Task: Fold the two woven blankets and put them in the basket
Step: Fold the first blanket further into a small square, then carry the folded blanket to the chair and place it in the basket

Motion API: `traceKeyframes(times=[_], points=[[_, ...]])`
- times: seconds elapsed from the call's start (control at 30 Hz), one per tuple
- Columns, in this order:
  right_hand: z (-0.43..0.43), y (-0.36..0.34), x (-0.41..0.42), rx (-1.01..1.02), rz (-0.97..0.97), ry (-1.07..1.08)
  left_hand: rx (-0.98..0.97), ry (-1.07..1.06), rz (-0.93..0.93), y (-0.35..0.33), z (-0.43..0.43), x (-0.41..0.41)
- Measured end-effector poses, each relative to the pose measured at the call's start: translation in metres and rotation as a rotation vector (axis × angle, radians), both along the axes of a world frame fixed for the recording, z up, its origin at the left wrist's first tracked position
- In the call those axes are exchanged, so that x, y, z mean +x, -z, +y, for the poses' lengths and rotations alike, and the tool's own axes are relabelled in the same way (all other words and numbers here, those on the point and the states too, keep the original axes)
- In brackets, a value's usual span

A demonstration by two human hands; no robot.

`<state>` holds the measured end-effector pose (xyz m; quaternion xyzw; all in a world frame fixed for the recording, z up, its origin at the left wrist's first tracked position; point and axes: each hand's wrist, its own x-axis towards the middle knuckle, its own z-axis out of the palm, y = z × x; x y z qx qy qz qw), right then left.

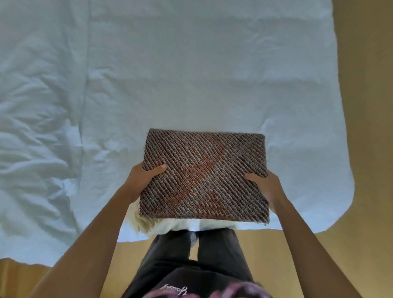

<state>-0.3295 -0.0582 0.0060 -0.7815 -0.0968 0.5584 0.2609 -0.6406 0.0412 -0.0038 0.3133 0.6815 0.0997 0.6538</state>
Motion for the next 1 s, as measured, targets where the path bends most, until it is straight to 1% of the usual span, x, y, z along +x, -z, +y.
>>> traceKeyframes(times=[0.2,0.47,0.73,0.87,1.0], points=[[-0.058,-0.051,-0.006,0.058,-0.084,0.178,0.1,0.209,-0.019,-0.055,0.006,0.027],[-0.164,-0.083,-0.002,0.148,-0.098,0.535,0.18,0.501,-0.048,-0.098,-0.026,0.093],[-0.3,-0.099,0.014,0.258,-0.081,0.814,0.206,0.724,-0.114,-0.126,-0.123,0.176],[-0.383,-0.109,0.022,0.244,-0.024,0.932,0.231,0.869,-0.127,-0.134,-0.188,0.218],[-0.466,-0.117,0.025,0.204,-0.044,1.041,0.236,1.019,-0.115,-0.134,-0.254,0.262]])
